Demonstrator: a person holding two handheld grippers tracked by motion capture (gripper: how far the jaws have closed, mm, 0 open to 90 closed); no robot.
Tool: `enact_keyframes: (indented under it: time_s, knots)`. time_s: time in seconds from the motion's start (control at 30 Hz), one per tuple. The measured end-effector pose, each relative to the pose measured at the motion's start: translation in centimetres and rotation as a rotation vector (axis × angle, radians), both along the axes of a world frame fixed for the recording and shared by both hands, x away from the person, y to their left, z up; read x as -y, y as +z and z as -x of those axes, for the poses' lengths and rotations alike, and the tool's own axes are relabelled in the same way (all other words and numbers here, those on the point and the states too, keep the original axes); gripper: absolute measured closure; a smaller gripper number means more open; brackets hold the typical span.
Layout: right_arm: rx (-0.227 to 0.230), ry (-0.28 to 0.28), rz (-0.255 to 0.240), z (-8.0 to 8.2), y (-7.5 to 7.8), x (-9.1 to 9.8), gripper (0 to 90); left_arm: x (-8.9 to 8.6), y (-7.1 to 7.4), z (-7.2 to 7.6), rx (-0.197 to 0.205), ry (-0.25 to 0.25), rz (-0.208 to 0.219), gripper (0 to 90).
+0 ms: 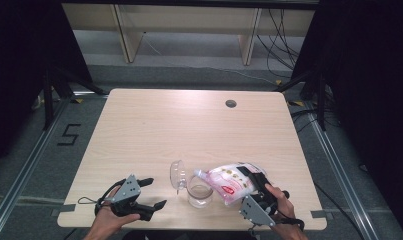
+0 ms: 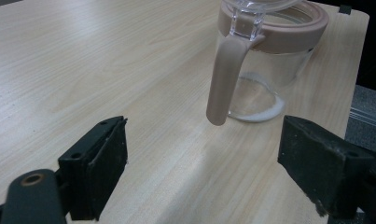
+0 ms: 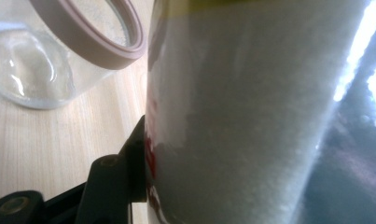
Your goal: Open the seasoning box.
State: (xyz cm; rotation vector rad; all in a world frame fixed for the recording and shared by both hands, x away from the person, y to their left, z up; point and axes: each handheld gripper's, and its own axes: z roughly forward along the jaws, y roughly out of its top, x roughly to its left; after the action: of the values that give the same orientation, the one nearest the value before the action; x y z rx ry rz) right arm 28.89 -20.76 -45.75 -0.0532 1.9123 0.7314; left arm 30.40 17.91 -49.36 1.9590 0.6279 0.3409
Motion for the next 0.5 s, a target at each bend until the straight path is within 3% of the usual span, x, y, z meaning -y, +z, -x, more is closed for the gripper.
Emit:
enact_keyframes:
  time_s: [0.07,0.13,0.27,0.33,0.4,0.43,0.5]
  knots:
    - [0.031,0.012,0.051,0.1,0.2,-0.1,47.2,0.2,-0.1,0.3,-0.017,0.024,0.017,15.4]
    - [0.023,-0.001,0.039,0.2,0.1,-0.1,47.3,0.2,-0.1,0.3,-0.017,0.024,0.015,15.4]
    - [0.038,-0.006,0.081,0.7,0.2,0.1,47.3,0.2,-0.1,0.2,-0.012,0.017,0.016,15.4]
    - [0.068,-0.022,0.133,1.1,0.2,0.2,47.4,0.2,-0.1,0.2,-0.016,0.022,0.008,15.4]
    - [0.073,-0.025,0.144,1.2,0.2,0.2,47.4,0.3,-0.1,0.2,-0.016,0.017,0.013,15.4]
    - [0.089,-0.018,0.179,1.4,0.3,0.2,47.4,0.2,-0.1,0.2,-0.015,0.012,0.007,15.4]
    - [0.090,-0.022,0.168,1.6,0.2,0.2,47.4,0.2,-0.1,0.2,-0.011,0.012,0.006,15.4]
